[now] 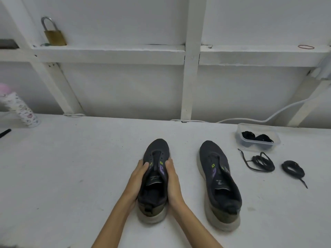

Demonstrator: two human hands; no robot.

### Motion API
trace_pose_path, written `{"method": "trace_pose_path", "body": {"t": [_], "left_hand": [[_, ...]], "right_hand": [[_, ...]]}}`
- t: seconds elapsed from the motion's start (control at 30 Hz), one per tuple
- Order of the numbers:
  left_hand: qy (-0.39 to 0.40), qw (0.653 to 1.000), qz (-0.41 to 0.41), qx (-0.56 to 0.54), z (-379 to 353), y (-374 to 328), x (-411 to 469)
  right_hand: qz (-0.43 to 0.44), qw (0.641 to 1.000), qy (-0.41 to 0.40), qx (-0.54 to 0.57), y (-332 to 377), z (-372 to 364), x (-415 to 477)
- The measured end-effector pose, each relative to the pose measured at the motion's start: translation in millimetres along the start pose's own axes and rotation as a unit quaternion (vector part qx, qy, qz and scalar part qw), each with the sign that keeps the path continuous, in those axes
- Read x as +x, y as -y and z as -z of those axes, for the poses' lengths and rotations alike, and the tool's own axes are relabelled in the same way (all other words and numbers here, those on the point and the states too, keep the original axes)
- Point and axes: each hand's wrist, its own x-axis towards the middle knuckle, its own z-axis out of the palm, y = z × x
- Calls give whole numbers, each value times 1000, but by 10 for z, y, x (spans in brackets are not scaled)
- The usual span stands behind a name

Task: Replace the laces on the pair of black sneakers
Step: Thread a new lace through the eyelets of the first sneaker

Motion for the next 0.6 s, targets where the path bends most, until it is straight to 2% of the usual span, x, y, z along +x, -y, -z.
{"method": "trace_pose_path", "body": {"t": [0.2, 0.33, 0.4, 0.47, 0.53, 0.6], "left_hand": [[-12, 999, 21, -23, 236, -65, -60], [-21, 999, 31, 12, 222, -201, -116], [-66, 997, -20, 19, 145, -312, -162], [-90, 992, -86, -10, -8, -433, -249], [-77, 988, -130, -17, -244, -511, -307], [-4, 991, -130, -13, -535, -502, -341]], "right_hand": [[-4, 999, 32, 1, -204, -195, 84], [-3, 997, 55, -54, 415, -262, -334], [21, 993, 69, -94, 718, -96, -483], [87, 985, 71, -128, 1100, 181, -643], [144, 976, 37, -156, 1471, 496, -778], [169, 969, -24, -179, 1691, 846, -799]]}}
